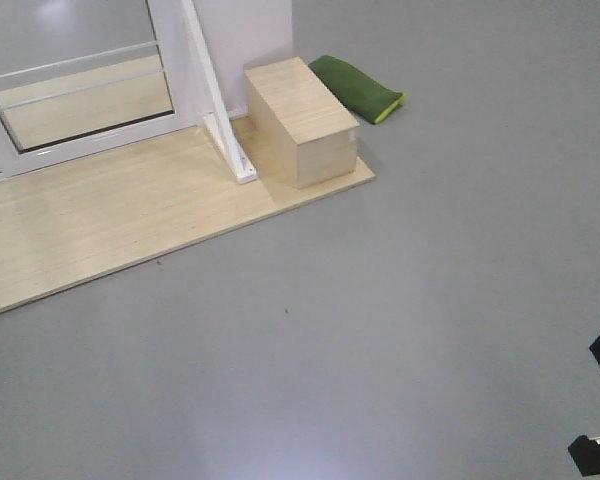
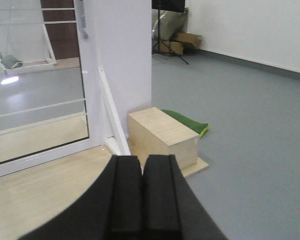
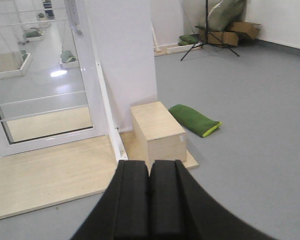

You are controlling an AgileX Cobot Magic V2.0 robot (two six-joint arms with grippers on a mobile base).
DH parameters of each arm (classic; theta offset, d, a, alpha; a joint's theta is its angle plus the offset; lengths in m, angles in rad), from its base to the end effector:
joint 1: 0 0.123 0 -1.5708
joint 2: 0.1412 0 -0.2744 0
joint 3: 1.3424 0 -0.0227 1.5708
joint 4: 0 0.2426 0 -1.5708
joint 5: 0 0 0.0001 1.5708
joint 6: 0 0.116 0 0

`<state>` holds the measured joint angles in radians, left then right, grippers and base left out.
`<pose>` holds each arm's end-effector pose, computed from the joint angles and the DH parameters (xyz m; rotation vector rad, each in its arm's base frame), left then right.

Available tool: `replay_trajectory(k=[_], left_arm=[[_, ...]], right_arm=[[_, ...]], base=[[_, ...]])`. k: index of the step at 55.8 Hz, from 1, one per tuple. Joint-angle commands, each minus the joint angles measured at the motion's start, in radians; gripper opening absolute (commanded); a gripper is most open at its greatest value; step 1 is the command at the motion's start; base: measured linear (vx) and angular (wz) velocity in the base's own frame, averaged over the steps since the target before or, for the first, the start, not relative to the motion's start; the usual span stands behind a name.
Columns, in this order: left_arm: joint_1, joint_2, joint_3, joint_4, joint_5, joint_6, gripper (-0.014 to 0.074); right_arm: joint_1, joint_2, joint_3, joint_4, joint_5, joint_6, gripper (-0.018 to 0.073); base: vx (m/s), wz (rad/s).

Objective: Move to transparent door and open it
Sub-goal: 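Drive closer and align the base facing the glass door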

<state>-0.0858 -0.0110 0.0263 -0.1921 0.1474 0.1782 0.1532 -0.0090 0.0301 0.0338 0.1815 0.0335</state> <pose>0.0833 -0.0105 0.1902 0.0822 1.6424 -0.0977 0.0827 0.0135 0.1844 -0.0776 1.6872 0.1702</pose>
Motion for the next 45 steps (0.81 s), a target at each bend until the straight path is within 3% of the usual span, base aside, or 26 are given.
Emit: replay_trajectory(k=[1,45], left_arm=[[-0.003,-0.014,-0.02,-0.012,-0.083,-0.001,0.0],[-0.003,-0.014,-0.02,-0.012,-0.083,-0.001,0.0]], right_arm=[[-0.007,-0.015,0.002,-0.006,-0.082,-0.001,-0.0006],[-0.007,-0.015,0.002,-0.006,-0.081,-0.001,-0.0006]], base=[[0.54,0.48],[0.53,0.4]])
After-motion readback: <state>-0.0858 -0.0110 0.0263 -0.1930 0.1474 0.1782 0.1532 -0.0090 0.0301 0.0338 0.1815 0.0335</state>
